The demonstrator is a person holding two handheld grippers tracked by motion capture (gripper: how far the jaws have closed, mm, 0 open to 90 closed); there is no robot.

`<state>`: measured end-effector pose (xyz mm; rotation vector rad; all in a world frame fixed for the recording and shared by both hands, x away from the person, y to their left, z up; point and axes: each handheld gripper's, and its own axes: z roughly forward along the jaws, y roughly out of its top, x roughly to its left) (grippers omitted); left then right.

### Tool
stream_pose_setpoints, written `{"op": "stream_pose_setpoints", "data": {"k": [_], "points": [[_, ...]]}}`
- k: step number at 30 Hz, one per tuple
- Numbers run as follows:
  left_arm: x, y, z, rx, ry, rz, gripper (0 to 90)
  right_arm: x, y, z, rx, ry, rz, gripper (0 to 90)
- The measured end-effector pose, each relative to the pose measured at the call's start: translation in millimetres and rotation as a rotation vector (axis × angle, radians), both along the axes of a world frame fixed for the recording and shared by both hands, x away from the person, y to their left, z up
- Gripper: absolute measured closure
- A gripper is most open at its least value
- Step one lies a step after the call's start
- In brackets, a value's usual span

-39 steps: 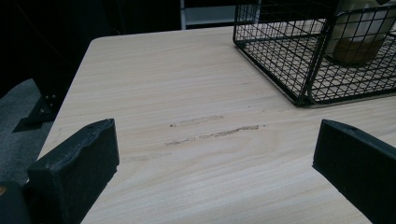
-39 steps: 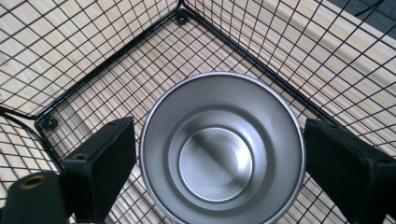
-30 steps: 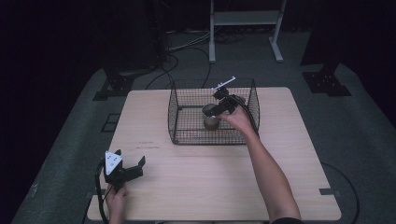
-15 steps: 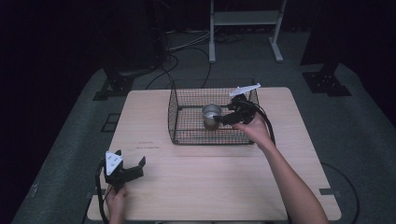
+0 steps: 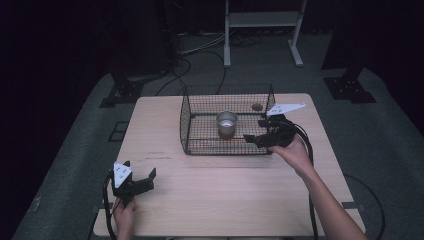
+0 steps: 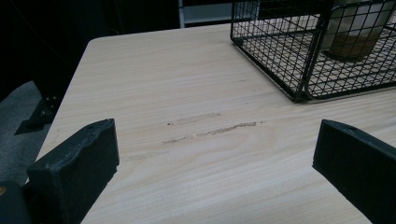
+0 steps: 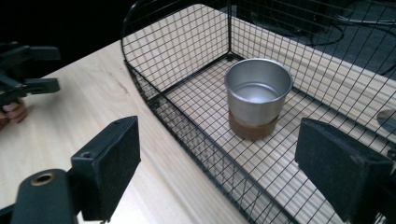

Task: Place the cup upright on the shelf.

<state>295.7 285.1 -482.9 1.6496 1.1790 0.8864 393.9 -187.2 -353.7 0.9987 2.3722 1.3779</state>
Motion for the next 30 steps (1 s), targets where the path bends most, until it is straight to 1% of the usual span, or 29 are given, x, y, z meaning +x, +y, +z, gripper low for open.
{"op": "stream_pose_setpoints", "data": {"k": [3, 4, 5, 10, 12, 13, 14, 15, 18, 20, 21, 22, 24, 25, 26, 27, 30], "points": [[-0.3, 0.0, 0.0, 0.006, 0.001, -0.003, 0.0, -8.7, -4.8, -0.3, 0.002, -0.01, 0.003, 13.6], [-0.4, -0.2, 0.0, 0.006, 0.0, -0.003, 0.0, -8.7, -4.8, -0.3, 0.002, -0.01, 0.003, 13.6], [-0.4, -0.8, -0.3, 0.001, -0.003, -0.002, 0.0, -14.9, -8.4, -1.3, 0.007, -0.009, 0.005, 13.6], [-0.5, -0.9, -0.2, 0.003, -0.005, -0.002, 0.0, -25.3, -18.2, -6.1, 0.004, -0.012, -0.004, 13.6], [-0.7, -0.8, -0.1, 0.005, -0.002, -0.002, 0.0, -27.9, -20.6, -7.1, 0.01, -0.011, -0.004, 13.6], [-0.8, -0.6, 0.0, 0.009, 0.0, -0.002, 0.0, -30.6, -23.2, -8.3, 0.02, -0.013, 0.0, 13.6], [-0.8, -0.5, 0.0, 0.009, 0.0, -0.001, 0.0, -36.7, -27.3, -11.4, 0.004, -0.026, 0.003, 13.6], [-0.6, -0.6, 0.0, 0.004, 0.001, 0.001, 0.0, -38.9, -28.5, -12.7, -0.002, -0.028, 0.001, 13.6], [-0.5, -0.5, 0.0, 0.006, 0.004, 0.002, 0.0, -43.4, -32.1, -16.8, -0.009, -0.02, -0.001, 13.5], [-0.6, -0.9, -0.1, 0.007, 0.001, 0.002, 0.0, -50.9, -38.7, -23.4, -0.009, -0.023, -0.005, 13.6], [-0.6, -0.9, -0.1, 0.007, 0.001, 0.002, 0.0, -50.9, -38.7, -23.4, -0.009, -0.023, -0.005, 13.6], [-0.6, -1.0, -0.1, 0.008, 0.001, 0.002, 0.0, -55.2, -41.7, -27.5, -0.022, -0.033, -0.012, 13.6], [-0.5, -1.0, -0.1, 0.008, 0.002, 0.002, 0.0, -57.6, -43.6, -30.4, -0.023, -0.034, -0.013, 13.6], [-0.5, -0.7, -0.1, 0.006, 0.003, 0.002, 0.0, -62.5, -47.5, -36.9, -0.019, -0.03, -0.021, 13.6], [-0.5, -0.7, -0.1, 0.006, 0.003, 0.002, 0.0, -62.5, -47.5, -36.9, -0.019, -0.03, -0.021, 13.6], [-0.5, -0.7, 0.0, 0.006, 0.003, 0.001, 0.0, -67.2, -51.1, -44.7, -0.016, -0.028, -0.03, 13.6], [-0.4, -1.2, -0.2, 0.008, 0.001, 0.0, 0.0, -76.0, -54.8, -56.5, -0.008, -0.022, -0.044, 13.5]]}}
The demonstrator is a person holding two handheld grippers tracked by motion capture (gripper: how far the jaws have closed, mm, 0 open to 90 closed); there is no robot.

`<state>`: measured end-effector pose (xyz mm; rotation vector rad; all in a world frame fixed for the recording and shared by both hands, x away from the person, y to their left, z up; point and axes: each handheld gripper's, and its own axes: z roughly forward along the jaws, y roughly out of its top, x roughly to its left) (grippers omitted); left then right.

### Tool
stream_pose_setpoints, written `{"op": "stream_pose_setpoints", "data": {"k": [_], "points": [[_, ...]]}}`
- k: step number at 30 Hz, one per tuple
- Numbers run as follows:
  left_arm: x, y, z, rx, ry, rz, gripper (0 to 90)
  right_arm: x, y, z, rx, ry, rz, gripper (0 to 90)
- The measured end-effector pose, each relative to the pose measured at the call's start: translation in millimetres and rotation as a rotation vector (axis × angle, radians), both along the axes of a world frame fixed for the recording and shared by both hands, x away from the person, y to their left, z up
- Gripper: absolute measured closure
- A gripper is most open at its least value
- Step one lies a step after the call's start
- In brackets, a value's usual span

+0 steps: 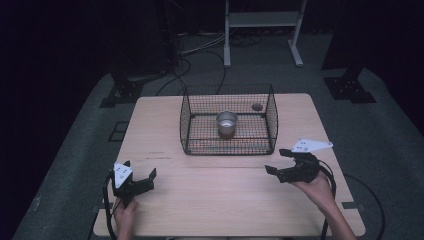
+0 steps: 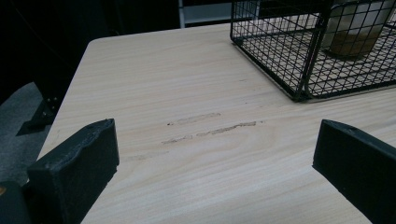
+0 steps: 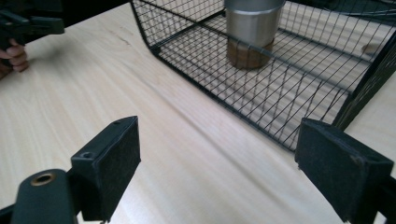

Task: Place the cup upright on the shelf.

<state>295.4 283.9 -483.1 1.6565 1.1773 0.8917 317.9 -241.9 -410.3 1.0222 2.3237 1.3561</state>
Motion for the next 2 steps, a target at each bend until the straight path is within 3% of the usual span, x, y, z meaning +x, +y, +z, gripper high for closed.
{"op": "stream_pose_setpoints", "data": {"k": [2], "points": [[0.2, 0.0, 0.0, 0.0, 0.0, 0.0, 0.0, -3.4, -0.9, -3.1, 0.01, 0.001, 0.0, 13.5]]}}
